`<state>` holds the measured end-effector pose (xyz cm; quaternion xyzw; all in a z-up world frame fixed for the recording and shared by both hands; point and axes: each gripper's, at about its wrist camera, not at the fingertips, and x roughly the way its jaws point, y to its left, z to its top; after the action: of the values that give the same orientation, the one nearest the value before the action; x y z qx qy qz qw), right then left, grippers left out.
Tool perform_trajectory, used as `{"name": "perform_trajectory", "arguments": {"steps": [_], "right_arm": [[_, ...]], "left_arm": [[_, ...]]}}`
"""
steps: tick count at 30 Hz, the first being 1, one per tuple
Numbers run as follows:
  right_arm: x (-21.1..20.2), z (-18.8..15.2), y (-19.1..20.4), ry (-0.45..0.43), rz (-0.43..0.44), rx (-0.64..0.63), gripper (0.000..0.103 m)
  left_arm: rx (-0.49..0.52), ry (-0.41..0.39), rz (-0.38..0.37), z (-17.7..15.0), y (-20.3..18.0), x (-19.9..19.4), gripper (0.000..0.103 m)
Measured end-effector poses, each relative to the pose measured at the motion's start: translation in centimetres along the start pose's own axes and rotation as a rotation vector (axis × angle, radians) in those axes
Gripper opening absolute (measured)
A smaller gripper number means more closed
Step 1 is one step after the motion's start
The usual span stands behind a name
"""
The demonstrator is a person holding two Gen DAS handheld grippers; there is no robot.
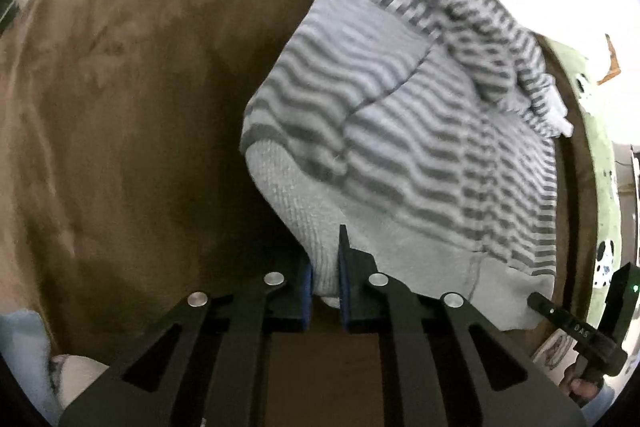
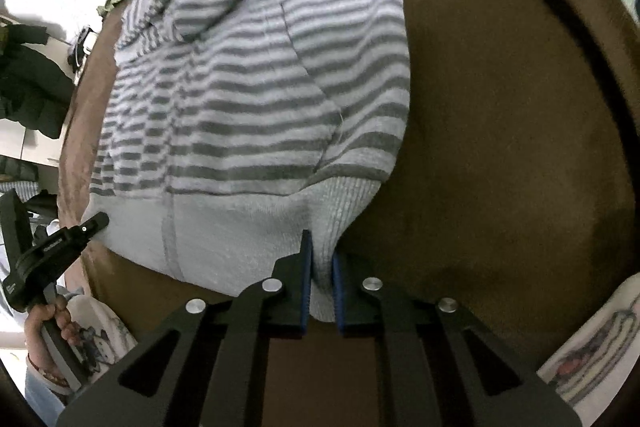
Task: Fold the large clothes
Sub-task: 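Lift the hem with both tools, fold it toward the hood, open both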
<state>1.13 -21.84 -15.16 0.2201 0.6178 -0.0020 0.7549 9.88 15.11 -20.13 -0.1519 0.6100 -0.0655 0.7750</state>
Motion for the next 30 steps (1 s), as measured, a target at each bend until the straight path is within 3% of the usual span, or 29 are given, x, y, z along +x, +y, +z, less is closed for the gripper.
{"name": "perform_trajectory", "arguments": {"steps": [10,21,30], "right_arm": [[-4.6,0.7,0.3,-0.152,0.043,0.019,0.009],[-9.4,3.1,2.2,-0.305,0.063,-0.038,0.009],[-13.7,6.9,3.9,-0.431,0.065,-0.066,0.009]], "left_arm": [[-0.038,-0.125,-0.084,1.3,0.4,-3.4,0.013],[0.012,-0.283,-0.081,4.4,-2.7,-7.8,0.013],[0.059,-0.41,-0.091,8.4,-6.1,-11.9,0.013]]}}
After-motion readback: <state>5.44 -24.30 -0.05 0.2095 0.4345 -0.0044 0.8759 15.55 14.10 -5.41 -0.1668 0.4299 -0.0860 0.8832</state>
